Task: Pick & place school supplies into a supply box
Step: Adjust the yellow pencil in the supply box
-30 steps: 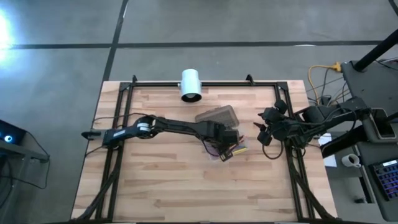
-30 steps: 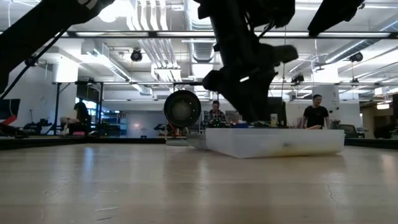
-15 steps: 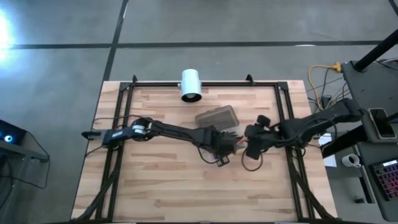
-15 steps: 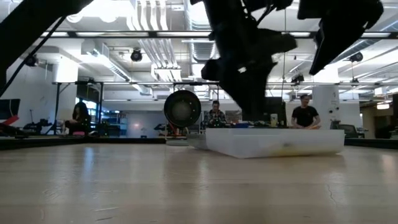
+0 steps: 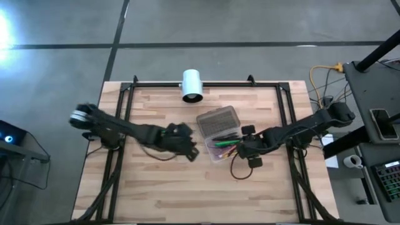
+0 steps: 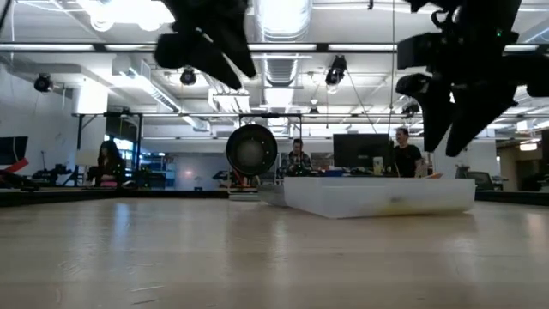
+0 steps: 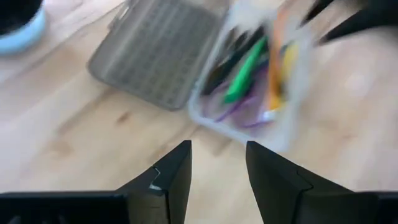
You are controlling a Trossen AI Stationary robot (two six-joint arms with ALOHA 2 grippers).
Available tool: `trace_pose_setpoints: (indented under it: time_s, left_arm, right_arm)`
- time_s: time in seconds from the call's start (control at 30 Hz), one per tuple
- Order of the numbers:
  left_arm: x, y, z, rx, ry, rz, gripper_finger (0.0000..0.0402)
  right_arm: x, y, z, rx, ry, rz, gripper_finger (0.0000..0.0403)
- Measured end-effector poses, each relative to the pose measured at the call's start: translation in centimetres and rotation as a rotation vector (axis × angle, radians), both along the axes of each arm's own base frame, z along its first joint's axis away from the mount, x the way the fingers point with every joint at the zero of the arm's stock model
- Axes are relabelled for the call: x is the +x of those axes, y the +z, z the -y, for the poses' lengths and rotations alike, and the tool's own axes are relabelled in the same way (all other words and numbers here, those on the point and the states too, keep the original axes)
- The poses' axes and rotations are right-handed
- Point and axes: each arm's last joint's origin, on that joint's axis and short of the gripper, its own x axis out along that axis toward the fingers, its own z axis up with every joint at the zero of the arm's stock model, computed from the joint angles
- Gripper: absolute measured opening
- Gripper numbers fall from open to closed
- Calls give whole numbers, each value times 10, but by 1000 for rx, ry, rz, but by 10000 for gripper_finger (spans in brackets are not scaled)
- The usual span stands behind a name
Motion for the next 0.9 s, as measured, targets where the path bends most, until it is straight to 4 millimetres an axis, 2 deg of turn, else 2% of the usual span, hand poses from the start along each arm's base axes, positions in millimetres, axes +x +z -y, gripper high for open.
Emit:
trace_pose_setpoints:
  time_s: [0.17, 0.3, 0.47, 0.77, 0.9]
  left_arm:
    - [-46, -9, -2, -46, 85, 221, 136]
    - [-68, -9, -5, -50, 120, 290, 136]
    - [-75, -15, -7, -44, 119, 273, 136]
    - [-73, -18, -6, -16, 93, 247, 136]
    - [-74, -19, -7, -14, 92, 242, 136]
  right_arm:
    - [7, -12, 6, -10, 141, -80, 144]
    - [17, -18, 14, -7, 157, -115, 131]
    - [29, -20, 25, -14, 142, -137, 118]
    - [34, -39, 27, -15, 170, -248, 100]
    - [43, -35, 25, -6, 172, -222, 79]
